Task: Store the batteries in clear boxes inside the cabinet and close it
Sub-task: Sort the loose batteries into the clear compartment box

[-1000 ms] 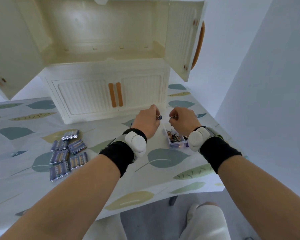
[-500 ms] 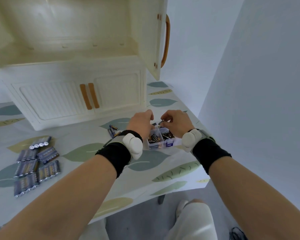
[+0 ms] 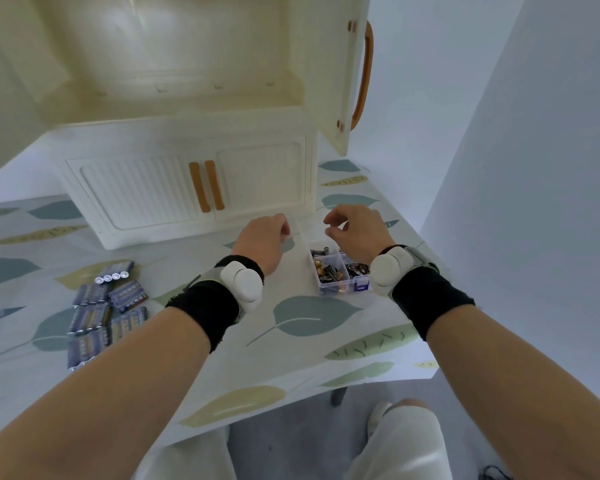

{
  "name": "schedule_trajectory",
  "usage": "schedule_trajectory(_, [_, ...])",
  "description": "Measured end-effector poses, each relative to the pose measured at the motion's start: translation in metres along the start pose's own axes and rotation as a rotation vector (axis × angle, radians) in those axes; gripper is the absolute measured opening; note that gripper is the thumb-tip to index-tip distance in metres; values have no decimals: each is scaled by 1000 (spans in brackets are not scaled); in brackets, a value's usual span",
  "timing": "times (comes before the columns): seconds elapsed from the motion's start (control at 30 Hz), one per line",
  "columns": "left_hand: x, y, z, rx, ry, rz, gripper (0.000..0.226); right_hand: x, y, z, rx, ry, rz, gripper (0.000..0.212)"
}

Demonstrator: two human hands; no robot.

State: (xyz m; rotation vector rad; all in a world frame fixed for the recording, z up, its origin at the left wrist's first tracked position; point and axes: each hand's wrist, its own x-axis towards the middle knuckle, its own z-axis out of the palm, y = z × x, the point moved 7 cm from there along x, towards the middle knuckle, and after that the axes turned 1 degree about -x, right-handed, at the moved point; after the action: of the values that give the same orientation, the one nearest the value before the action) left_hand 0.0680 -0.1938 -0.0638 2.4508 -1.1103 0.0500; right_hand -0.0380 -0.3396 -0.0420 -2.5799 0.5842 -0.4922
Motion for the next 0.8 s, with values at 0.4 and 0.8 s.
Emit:
schedule_trajectory(0.4, [-24, -94, -7, 79, -85, -186, 23, 12, -88, 86, -143, -309, -202, 23])
schedule_trajectory(0.8, [-25, -97, 10, 159, -205, -38, 31, 11, -90, 123, -338, -457, -272, 18])
